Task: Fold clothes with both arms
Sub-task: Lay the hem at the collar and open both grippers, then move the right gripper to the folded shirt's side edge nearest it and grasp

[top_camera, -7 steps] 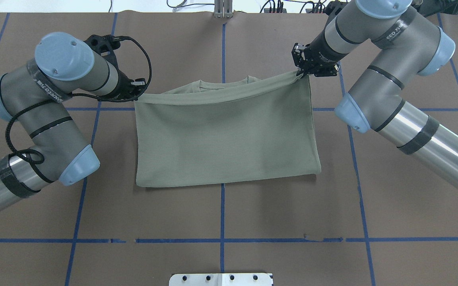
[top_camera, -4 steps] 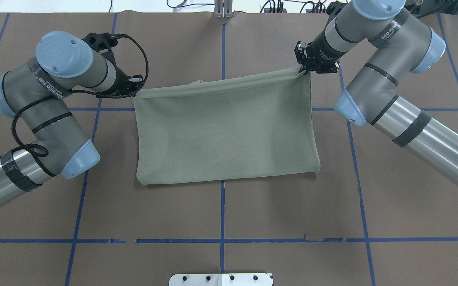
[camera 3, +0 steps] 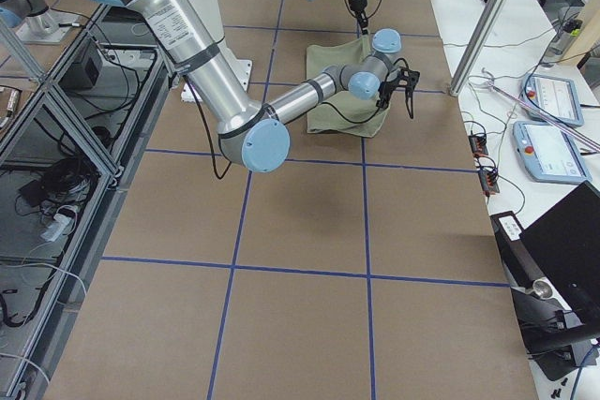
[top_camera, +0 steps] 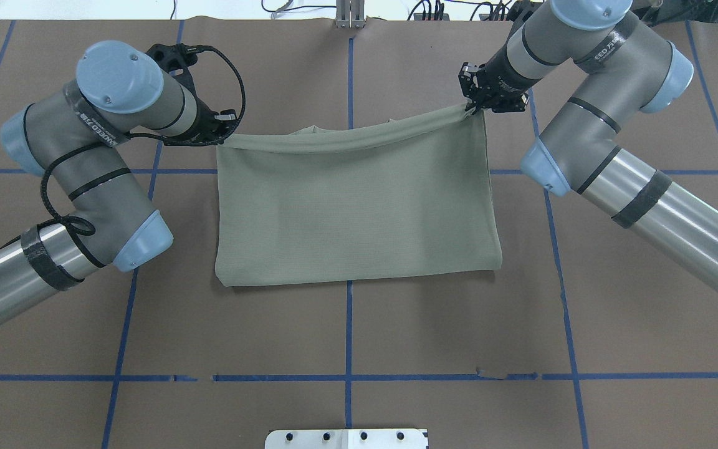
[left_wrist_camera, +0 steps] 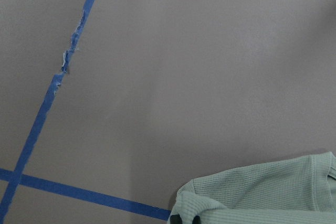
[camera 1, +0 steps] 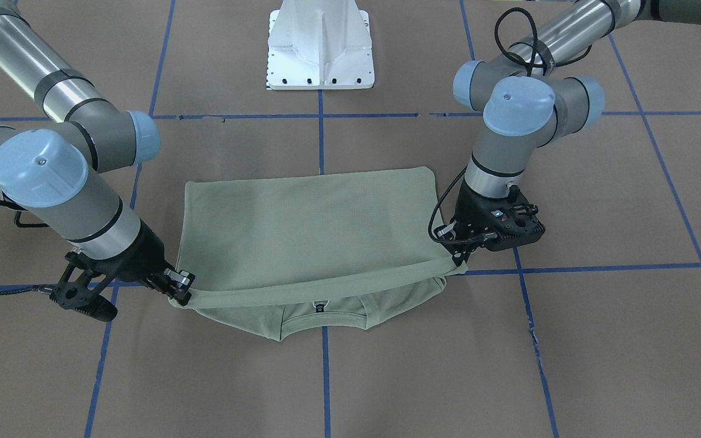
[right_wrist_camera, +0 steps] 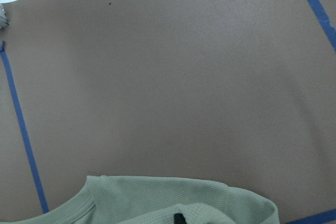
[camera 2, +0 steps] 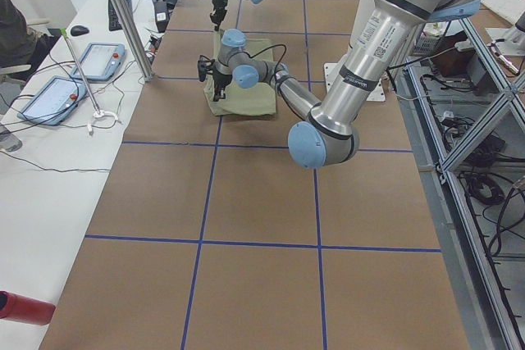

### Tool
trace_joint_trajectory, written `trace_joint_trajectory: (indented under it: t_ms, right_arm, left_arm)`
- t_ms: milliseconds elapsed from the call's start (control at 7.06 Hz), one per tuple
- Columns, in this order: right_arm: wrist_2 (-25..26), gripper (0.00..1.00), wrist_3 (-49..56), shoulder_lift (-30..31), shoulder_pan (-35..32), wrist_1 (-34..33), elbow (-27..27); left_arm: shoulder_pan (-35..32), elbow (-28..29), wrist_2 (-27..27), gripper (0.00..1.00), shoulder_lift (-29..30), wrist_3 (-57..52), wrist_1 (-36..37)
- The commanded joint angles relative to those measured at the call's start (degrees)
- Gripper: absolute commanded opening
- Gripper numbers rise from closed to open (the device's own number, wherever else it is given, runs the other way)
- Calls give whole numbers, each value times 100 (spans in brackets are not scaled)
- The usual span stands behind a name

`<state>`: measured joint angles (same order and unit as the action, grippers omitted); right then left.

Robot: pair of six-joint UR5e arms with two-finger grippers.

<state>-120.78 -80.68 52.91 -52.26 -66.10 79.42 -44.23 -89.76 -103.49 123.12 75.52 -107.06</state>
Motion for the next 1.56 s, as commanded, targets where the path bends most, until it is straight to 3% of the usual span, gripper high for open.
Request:
trace_joint_trajectory:
  t_ms: [0, 142, 283, 567, 708, 1133, 1417]
  right_arm:
    - [2, 0, 8, 0, 58, 157, -6]
    - [11, 55, 8, 35, 50, 202, -14]
    - [-6, 100, 182, 70, 41, 289, -15]
    - [-33, 100, 587, 305, -3, 351, 29]
    - [-50, 100, 519, 560, 23, 743, 143]
    - [11, 100, 396, 1928, 689, 809, 1694]
    - [430, 99, 264, 2546, 1303, 791, 2278]
  left_arm:
    - [-6, 47, 40, 8, 54, 15, 1]
    - [2, 38, 48, 99, 54, -20, -8]
    - [-6, 12, 66, 100, 80, -55, -17]
    - [-15, -23, 66, 100, 89, -64, -8]
    - [-24, -93, 40, 100, 89, -64, 1]
    - [-24, -419, 31, 100, 28, -12, 45]
    - [-15, -419, 31, 100, 27, 6, 45]
